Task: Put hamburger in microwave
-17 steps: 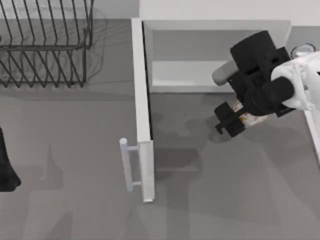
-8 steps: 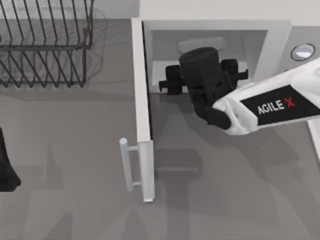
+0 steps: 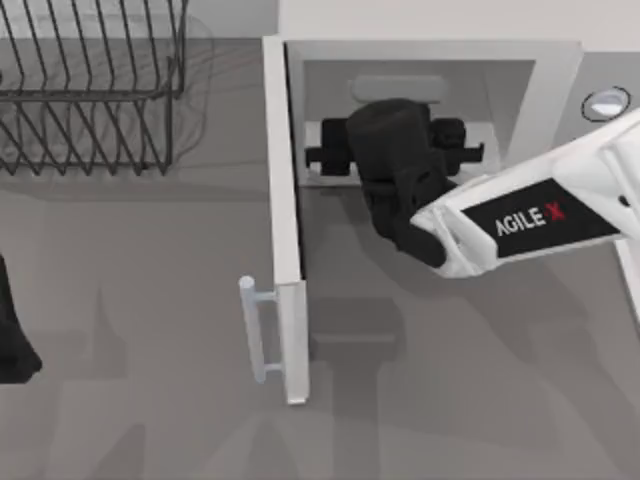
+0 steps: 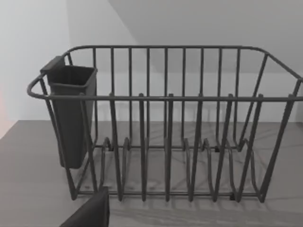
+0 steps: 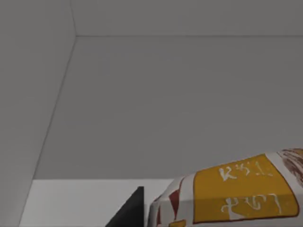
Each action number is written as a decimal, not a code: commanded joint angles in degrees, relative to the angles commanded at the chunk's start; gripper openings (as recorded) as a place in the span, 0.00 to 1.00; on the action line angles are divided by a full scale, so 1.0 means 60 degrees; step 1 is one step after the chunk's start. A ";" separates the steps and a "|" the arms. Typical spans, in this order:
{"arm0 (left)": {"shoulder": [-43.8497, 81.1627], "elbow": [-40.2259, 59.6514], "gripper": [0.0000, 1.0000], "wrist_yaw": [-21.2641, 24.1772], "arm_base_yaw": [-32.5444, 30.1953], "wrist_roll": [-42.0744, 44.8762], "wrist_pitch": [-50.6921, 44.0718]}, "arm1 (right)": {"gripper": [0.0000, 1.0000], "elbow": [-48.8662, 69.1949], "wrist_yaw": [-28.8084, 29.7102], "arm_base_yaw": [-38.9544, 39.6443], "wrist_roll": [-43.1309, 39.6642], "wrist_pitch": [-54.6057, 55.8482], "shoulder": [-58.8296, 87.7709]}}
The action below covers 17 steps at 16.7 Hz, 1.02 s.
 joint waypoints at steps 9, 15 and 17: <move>0.0000 0.0000 1.00 0.0000 0.0000 0.0000 0.0000 | 0.00 0.2928 -0.1146 -0.0020 -0.0009 -0.1254 0.1389; 0.0000 0.0000 1.00 0.0000 0.0000 0.0000 0.0000 | 0.00 0.6038 -0.1560 -0.0663 -0.0493 -0.3011 0.3091; 0.0000 0.0000 1.00 0.0000 0.0000 0.0000 0.0000 | 0.00 0.7107 -0.1520 -0.0949 -0.0642 -0.3313 0.3667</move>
